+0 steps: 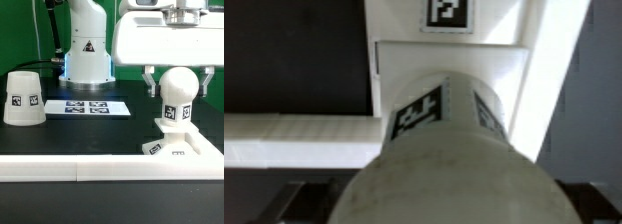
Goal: Assemble lamp
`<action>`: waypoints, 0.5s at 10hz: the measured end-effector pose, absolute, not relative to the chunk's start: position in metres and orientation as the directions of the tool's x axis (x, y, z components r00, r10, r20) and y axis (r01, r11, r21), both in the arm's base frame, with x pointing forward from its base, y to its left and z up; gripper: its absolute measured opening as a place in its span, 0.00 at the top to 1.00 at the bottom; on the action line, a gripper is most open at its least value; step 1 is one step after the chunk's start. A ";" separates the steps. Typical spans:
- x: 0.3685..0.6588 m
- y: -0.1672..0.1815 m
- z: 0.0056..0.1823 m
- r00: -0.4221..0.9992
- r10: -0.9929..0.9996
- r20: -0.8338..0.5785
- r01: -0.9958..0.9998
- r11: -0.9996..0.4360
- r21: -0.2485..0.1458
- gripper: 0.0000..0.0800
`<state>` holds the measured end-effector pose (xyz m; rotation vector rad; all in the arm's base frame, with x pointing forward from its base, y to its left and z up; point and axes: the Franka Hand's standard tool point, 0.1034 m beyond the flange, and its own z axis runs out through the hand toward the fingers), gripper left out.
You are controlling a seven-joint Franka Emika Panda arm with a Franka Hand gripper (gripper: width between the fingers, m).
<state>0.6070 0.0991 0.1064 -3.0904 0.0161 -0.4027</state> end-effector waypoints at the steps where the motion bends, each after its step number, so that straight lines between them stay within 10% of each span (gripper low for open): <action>1: 0.607 0.098 0.106 0.965 -0.076 0.252 -0.066 -0.997 -0.047 0.28; 5: 0.607 0.098 0.106 0.927 -0.299 0.226 -0.278 -0.953 -0.122 0.28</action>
Offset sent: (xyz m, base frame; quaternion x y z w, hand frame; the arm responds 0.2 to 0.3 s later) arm 0.0000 0.0000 0.0000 0.0000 0.0000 0.1296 0.9916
